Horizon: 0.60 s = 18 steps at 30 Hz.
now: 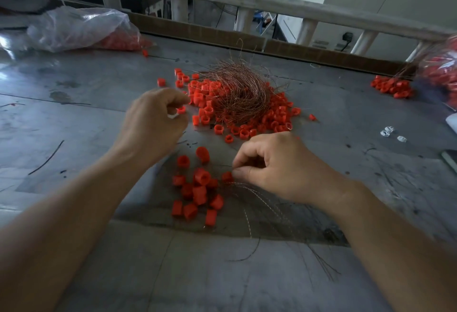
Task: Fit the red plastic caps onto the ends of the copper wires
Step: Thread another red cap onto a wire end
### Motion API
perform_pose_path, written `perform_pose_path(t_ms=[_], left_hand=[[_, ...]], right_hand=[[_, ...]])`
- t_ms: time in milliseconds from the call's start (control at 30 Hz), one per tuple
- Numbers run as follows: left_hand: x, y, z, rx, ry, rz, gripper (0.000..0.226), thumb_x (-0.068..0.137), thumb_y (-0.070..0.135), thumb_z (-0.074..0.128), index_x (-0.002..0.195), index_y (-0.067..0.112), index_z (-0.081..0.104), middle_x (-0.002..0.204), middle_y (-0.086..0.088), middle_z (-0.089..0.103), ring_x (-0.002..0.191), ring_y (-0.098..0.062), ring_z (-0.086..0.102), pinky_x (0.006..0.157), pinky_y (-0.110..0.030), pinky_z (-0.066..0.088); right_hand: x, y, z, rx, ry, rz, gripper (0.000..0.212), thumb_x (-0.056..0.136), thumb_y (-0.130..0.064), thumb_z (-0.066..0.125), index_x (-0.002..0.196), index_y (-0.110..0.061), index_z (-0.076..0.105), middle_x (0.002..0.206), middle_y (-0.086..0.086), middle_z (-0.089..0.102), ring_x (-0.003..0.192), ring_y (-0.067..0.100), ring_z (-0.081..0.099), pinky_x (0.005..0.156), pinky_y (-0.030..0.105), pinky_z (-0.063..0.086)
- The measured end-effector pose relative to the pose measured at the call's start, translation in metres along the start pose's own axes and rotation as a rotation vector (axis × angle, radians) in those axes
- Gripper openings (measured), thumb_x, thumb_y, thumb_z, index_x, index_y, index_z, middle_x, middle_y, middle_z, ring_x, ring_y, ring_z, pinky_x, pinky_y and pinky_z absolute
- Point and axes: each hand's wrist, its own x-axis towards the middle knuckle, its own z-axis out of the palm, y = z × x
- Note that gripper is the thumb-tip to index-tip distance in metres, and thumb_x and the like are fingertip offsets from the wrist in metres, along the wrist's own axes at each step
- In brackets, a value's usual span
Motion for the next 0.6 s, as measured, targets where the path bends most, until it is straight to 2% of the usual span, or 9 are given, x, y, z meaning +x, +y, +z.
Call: perform_pose_path(t_ms=[100, 300, 367, 500, 600], left_hand=[[0.003, -0.005, 0.007, 0.116, -0.058, 0.079, 0.031, 0.081, 0.01, 0.064, 0.111, 0.016, 0.064, 0.106, -0.003, 0.059, 0.096, -0.018, 0.055, 0.079, -0.024, 0.034], [0.004, -0.006, 0.017, 0.209, -0.151, 0.091, 0.041, 0.081, 0.019, 0.066, 0.122, 0.017, 0.059, 0.118, -0.009, 0.055, 0.108, -0.027, 0.052, 0.084, -0.027, 0.033], [0.005, -0.007, 0.017, 0.212, -0.161, 0.094, 0.036, 0.082, 0.018, 0.066, 0.117, 0.017, 0.062, 0.114, -0.008, 0.057, 0.103, -0.025, 0.053, 0.081, -0.025, 0.032], [0.004, -0.007, 0.014, 0.163, -0.139, 0.122, 0.016, 0.08, 0.012, 0.066, 0.096, 0.014, 0.068, 0.098, -0.004, 0.064, 0.091, -0.021, 0.057, 0.075, -0.023, 0.035], [0.003, -0.005, 0.014, 0.124, -0.096, 0.12, 0.014, 0.082, 0.011, 0.064, 0.096, 0.013, 0.067, 0.091, -0.001, 0.065, 0.086, -0.017, 0.058, 0.074, -0.021, 0.036]], right_hand=[[-0.001, -0.001, -0.002, 0.005, -0.004, -0.008, 0.01, 0.08, -0.026, 0.068, 0.078, -0.017, 0.072, 0.063, -0.019, 0.054, 0.072, 0.0, 0.056, 0.064, 0.006, 0.04], [-0.002, -0.001, -0.004, 0.006, 0.028, -0.016, 0.014, 0.081, -0.029, 0.066, 0.079, -0.017, 0.072, 0.067, -0.016, 0.057, 0.07, 0.002, 0.057, 0.065, 0.011, 0.042], [-0.003, -0.001, -0.004, 0.007, 0.05, -0.019, 0.012, 0.081, -0.028, 0.066, 0.079, -0.017, 0.072, 0.069, -0.015, 0.059, 0.07, 0.002, 0.056, 0.066, 0.012, 0.042], [-0.003, -0.001, -0.004, 0.01, 0.082, -0.013, 0.011, 0.08, -0.028, 0.066, 0.079, -0.019, 0.071, 0.074, -0.013, 0.062, 0.073, 0.002, 0.056, 0.068, 0.014, 0.044], [-0.002, 0.0, -0.005, 0.04, 0.125, -0.005, 0.01, 0.08, -0.026, 0.067, 0.078, -0.017, 0.071, 0.071, -0.015, 0.06, 0.075, 0.001, 0.057, 0.069, 0.014, 0.045]])
